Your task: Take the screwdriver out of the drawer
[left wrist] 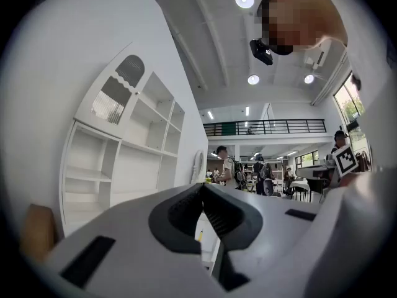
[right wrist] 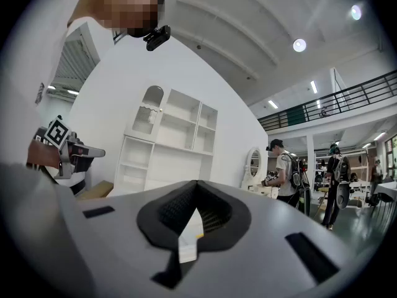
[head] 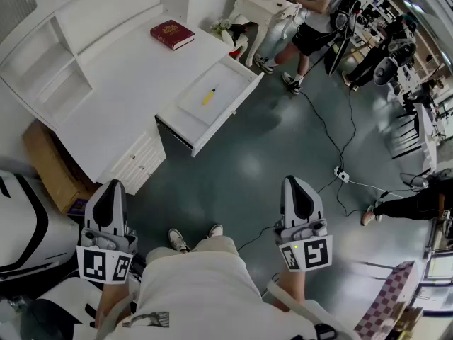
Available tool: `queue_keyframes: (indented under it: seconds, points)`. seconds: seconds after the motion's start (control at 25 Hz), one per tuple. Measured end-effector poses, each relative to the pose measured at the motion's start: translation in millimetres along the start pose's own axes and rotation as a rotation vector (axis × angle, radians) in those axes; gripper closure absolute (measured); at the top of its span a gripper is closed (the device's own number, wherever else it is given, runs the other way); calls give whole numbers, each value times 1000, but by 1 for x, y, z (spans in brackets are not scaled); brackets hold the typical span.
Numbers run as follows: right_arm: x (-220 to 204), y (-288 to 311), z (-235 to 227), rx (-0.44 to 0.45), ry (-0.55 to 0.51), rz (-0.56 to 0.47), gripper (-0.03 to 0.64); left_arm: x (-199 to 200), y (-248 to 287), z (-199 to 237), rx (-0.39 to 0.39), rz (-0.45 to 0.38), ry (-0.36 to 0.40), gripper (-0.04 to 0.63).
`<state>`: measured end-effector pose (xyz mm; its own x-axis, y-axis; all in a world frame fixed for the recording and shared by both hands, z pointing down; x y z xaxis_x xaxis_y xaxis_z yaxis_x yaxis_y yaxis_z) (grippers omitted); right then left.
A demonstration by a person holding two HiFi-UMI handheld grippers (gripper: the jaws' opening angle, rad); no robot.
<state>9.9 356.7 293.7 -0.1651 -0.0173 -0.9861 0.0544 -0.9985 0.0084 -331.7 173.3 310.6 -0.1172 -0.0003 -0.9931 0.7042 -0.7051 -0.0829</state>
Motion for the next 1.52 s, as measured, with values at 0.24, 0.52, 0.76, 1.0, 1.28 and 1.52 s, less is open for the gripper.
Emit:
queue_keyframes:
  seconds: [0.24, 0.52, 0.76, 1.0, 1.28, 1.52]
  points:
    - [8, -12, 7, 9, 1, -9, 609, 7, -13, -4, 5, -20, -12, 580]
    - [5, -24, -3, 24, 6, -7, 609, 9, -18, -18, 24, -12, 4, 580]
    - [-2, -32, -19, 76, 15, 13, 607, 8, -14, -40, 21, -21, 9, 578]
    - [-8, -41, -32, 179, -28, 23, 414, 8, -8, -63, 17, -19, 20, 580]
    - [-22, -46, -55, 244, -56, 60, 211, 8, 12, -95, 1, -23, 36, 578]
    - [-36, -56, -83, 237, -17, 45, 196, 1, 17, -124, 3, -15, 46, 578]
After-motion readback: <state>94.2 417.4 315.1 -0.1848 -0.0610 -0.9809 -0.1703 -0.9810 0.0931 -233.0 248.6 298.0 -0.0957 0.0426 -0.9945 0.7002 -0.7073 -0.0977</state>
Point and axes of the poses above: the fingertips, and each gripper's own axes: y forward along the fingers, z to its left, x out of its top, the point moved 7 cm from there along -y, backward along the fingers, and after that the axes turned 4 degrees about x, right-handed, at the moved point
